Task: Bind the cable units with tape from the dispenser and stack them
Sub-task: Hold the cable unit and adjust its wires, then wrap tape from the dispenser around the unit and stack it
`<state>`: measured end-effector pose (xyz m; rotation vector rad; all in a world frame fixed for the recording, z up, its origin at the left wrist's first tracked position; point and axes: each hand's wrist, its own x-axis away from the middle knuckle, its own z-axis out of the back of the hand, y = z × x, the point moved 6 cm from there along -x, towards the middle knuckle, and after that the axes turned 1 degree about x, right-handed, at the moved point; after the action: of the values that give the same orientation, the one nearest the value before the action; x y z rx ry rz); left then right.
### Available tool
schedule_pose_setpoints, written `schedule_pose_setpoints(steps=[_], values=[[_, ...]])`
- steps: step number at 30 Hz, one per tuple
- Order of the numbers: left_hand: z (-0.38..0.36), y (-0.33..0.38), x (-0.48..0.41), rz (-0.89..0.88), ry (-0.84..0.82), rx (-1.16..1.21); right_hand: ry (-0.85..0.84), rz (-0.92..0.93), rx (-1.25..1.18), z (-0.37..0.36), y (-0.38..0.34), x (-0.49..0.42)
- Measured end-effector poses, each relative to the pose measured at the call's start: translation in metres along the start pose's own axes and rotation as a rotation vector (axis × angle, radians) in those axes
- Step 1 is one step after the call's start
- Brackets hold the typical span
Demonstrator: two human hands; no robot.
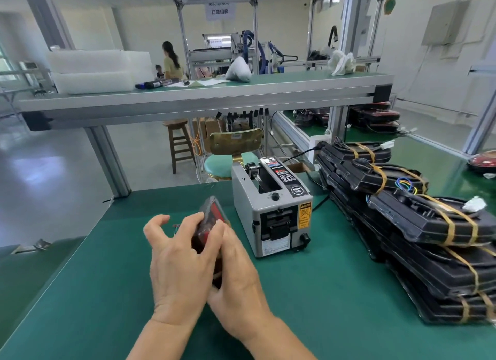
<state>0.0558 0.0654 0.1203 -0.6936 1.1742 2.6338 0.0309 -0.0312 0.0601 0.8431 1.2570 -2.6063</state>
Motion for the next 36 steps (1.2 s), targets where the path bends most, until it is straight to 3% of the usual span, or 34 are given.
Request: schedule_pose_setpoints(steps=[2,6,8,14,17,20,22,36], values=[[0.006,0.003,-0.006,-0.055,-0.027,-0.118,0.019,-0.092,-0.166,0.009,0.006,-0.01],[0.013,0.009,-0.019,-0.358,-0.078,-0.302,-0.111,-0.277,-0.356,0.028,0.033,-0.027],[0.006,0.011,-0.019,-0.458,-0.197,-0.194,-0.19,-0.319,-0.397,0.036,0.04,-0.034],[-0.011,0.007,-0.021,-0.406,-0.373,0.049,-0.32,-0.324,-0.445,0.044,0.047,-0.033],[-0.01,0.003,-0.021,-0.374,-0.369,0.107,-0.064,-0.369,-0.603,0.06,0.065,-0.028],[-0.006,-0.004,-0.018,-0.317,-0.331,0.157,0.407,-0.598,-0.499,0.088,0.108,-0.013],[-0.006,-0.01,-0.018,-0.262,-0.332,0.198,0.543,-0.721,-0.468,0.096,0.13,-0.006],[-0.015,-0.022,0.0,-0.178,-0.399,0.418,0.466,-0.863,-0.428,0.095,0.136,-0.025]])
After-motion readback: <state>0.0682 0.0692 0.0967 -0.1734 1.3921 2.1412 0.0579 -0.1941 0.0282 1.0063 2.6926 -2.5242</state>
